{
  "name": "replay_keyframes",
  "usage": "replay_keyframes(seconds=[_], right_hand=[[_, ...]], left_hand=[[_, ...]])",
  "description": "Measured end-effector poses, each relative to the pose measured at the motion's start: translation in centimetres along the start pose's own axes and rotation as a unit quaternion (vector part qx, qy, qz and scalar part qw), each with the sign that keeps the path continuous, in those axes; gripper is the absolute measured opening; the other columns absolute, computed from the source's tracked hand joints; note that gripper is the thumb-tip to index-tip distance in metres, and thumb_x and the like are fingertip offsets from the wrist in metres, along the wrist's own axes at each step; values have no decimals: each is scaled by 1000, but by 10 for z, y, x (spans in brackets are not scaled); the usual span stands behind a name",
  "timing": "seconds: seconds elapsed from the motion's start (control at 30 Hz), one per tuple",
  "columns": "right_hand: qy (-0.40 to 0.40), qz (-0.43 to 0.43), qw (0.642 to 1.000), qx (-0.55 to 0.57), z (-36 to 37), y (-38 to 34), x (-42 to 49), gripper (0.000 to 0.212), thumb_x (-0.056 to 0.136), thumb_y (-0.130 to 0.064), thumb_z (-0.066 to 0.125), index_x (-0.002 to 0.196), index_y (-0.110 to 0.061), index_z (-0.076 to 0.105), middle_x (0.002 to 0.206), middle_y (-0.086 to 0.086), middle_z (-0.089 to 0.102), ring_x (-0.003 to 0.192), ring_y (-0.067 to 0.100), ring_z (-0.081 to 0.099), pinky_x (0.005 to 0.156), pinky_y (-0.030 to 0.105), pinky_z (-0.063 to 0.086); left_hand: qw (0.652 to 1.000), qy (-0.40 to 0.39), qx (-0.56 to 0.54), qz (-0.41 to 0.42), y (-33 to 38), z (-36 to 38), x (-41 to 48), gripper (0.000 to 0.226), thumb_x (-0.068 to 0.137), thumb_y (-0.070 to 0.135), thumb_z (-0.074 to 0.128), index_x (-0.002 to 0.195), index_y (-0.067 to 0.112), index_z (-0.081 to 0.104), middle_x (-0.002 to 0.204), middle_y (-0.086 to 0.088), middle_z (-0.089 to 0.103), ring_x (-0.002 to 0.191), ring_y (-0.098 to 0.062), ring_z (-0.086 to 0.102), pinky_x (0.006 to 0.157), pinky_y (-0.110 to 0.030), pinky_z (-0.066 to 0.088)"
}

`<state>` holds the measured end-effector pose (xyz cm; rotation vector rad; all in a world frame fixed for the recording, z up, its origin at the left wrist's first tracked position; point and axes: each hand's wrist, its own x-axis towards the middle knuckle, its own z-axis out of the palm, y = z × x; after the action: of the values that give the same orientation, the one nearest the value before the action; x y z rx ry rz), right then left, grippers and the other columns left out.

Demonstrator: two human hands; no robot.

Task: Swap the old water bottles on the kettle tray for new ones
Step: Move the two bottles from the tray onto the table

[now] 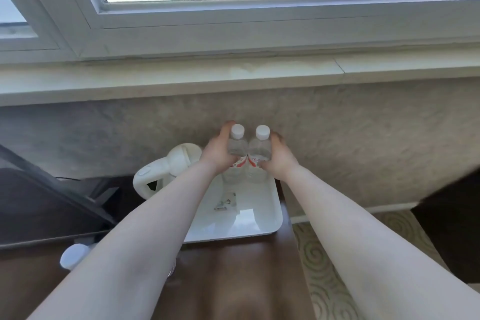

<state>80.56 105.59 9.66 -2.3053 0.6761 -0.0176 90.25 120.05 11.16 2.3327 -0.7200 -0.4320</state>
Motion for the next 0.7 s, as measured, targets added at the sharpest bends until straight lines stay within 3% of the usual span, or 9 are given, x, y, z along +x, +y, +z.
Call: replay_keyframes(seconds=[0.2, 0.4, 0.53, 0.7], right_hand=[[-21, 2, 998, 55, 6, 0, 9, 87, 76, -10, 78, 144, -9, 23, 141, 16, 44, 124, 34, 52, 101, 46, 46], [-15, -18, 995, 96, 2, 8, 3, 78, 73, -7, 81, 136, -13, 36, 133, 9, 52, 121, 26, 53, 95, 34, 46], [22, -25, 990, 136, -11, 5, -4, 72, 69, -10, 83, 128, -15, 43, 124, 7, 59, 115, 26, 58, 94, 40, 50], [57, -41, 987, 142, -40, -7, -22, 76, 62, -25, 84, 128, -24, 46, 126, 1, 61, 117, 24, 59, 97, 48, 50]], left_hand=[[999, -13, 37, 16, 0, 2, 6, 76, 75, 12, 71, 139, 18, 30, 127, -17, 57, 106, -38, 59, 77, -34, 44], [1000, -7, 10, 28, -5, 1, 5, 80, 64, 7, 83, 135, 17, 47, 135, -13, 50, 121, -33, 52, 92, -30, 42], [998, 44, -24, 45, 1, -1, -2, 70, 61, 7, 83, 126, 15, 58, 123, -11, 55, 113, -29, 56, 85, -23, 38], [994, 61, -12, 92, 24, -16, -13, 62, 61, 14, 86, 118, 15, 60, 111, -9, 53, 103, -24, 52, 82, -28, 39]])
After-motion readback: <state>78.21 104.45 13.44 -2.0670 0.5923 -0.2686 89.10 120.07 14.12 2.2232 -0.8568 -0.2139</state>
